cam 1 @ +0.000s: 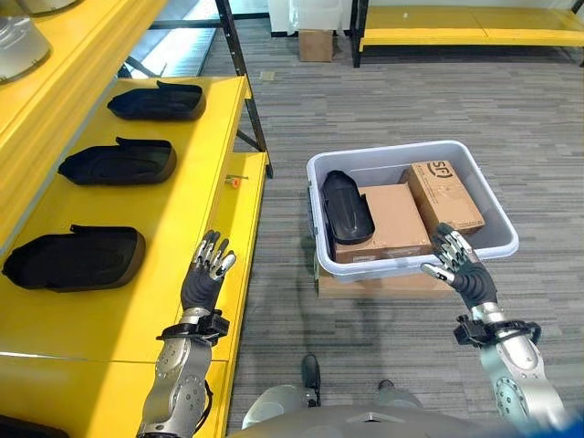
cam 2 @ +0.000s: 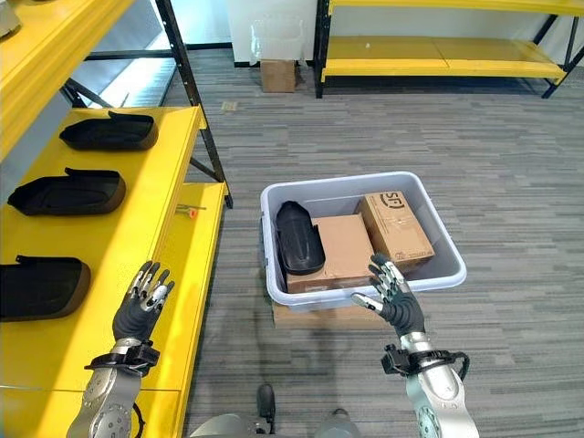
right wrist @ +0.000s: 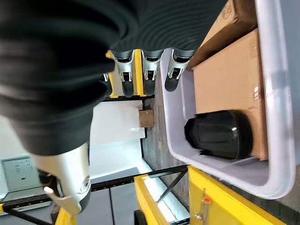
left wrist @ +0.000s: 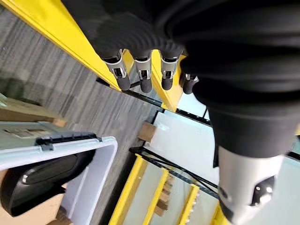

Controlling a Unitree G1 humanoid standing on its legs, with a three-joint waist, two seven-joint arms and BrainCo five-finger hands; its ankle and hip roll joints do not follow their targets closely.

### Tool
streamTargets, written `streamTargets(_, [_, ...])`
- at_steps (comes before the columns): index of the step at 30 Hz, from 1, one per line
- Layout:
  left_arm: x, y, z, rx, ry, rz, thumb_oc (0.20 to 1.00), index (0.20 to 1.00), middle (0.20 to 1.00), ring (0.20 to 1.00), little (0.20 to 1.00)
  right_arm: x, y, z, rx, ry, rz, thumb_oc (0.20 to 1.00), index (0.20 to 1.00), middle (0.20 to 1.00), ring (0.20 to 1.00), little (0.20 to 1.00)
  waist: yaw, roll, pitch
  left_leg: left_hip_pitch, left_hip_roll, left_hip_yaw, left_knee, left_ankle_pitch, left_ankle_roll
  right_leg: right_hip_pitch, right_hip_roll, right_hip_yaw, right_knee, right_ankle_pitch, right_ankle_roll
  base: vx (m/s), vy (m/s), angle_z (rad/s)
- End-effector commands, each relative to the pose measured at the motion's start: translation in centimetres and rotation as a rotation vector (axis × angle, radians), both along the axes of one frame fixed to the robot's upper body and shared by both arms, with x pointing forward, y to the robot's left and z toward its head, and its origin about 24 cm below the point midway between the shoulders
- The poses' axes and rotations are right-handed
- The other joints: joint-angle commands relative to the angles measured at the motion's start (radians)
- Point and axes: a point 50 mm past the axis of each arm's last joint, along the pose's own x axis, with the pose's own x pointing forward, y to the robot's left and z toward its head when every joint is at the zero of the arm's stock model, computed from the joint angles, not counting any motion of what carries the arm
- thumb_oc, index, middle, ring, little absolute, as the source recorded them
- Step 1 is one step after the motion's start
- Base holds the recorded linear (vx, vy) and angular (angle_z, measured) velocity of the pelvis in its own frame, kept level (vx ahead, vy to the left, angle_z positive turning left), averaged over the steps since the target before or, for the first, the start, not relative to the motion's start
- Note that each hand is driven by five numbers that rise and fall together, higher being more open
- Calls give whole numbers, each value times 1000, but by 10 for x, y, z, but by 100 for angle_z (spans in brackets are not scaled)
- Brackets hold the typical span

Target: Move parts from the plastic box to the shelf.

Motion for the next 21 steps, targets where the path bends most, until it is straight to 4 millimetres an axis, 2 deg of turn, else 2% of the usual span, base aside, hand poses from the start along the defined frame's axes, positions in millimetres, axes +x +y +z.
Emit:
streamTargets(1, [3,8,26,115,-111,-10,1000,1000,1000,1000,1000,7,-2,16,-33,-93,-7,1000,1000,1000,1000,1000,-22,35,14,42,28,-28,8,-48,-42,-87,-11,-143,38,104,-70,335,119,22])
streamTargets(4, [1,9,24,106,-103,-2,1000,1000,1000,1000,1000,7,-2,16,-25,-94,-7,1000,1000,1000,1000,1000,-31,36,23,85,29,-17,-7,-75,-54,-112,-26,-210,-113,108,-60,213,2,-41])
streamTargets(6, [-2,12,22,103,-94,19,1000,1000,1000,1000,1000,7,-2,16,-29,-95,-6,1000,1000,1000,1000,1000,-33,18,26,128,12,-1,-20,-101,-67,-158,-45,-291,-301,174,-23,265,-57,-28])
streamTargets(7, [-5,13,20,105,-85,21,1000,1000,1000,1000,1000,7,-4,16,-46,-92,-4,1000,1000,1000,1000,1000,-39,25,37,158,20,1,-30,-111,-74,-132,-35,-327,-357,196,-9,332,-76,-36])
streamTargets(8, [-6,12,18,114,-80,10,1000,1000,1000,1000,1000,8,-4,18,-63,-97,6,1000,1000,1000,1000,1000,-44,13,30,173,13,12,-31,-119,-81,-134,-30,-362,-410,226,2,321,-105,-38])
streamTargets(9, [-8,10,15,104,-68,3,1000,1000,1000,1000,1000,5,-4,17,-63,-89,10,1000,1000,1000,1000,1000,-46,7,25,177,14,4,-21,-139,-85,-102,-21,-349,-420,212,-4,226,-91,-9])
streamTargets(11, [-8,7,14,85,-70,-6,1000,1000,1000,1000,1000,4,-4,17,-55,-89,12,1000,1000,1000,1000,1000,-47,-3,14,176,8,2,-12,-147,-84,-89,-18,-337,-438,227,-14,157,-61,33])
streamTargets(12, [-8,3,12,68,-71,-10,1000,1000,1000,1000,1000,2,-4,16,-57,-85,14,1000,1000,1000,1000,1000,-52,-2,6,178,13,-5,1,-158,-87,-72,-2,-310,-451,229,-19,262,-123,47])
streamTargets(14, [-9,0,13,53,-82,-14,1000,1000,1000,1000,1000,-1,-11,18,-71,-86,3,1000,1000,1000,1000,1000,-52,0,-5,183,33,-13,27,-161,-100,-56,12,-312,-416,210,-35,209,-128,39])
streamTargets(15, [-9,1,14,54,-82,-13,1000,1000,1000,1000,1000,-1,-10,18,-70,-86,3,1000,1000,1000,1000,1000,-53,-2,-7,180,30,-14,26,-157,-99,-59,9,-311,-417,213,-35,121,-82,40])
streamTargets(18, [-8,-2,12,34,-76,-19,1000,1000,1000,1000,1000,-3,-16,18,-61,-79,-21,1000,1000,1000,1000,1000,-61,7,-24,180,67,-21,47,-133,-127,-48,26,-328,-394,166,-61,161,-135,15])
streamTargets(21, [-7,-3,11,23,-72,-17,1000,1000,1000,1000,1000,-4,-18,18,-59,-77,-25,1000,1000,1000,1000,1000,-66,11,-25,177,84,-27,71,-123,-142,-38,37,-332,-385,141,-74,98,-89,21])
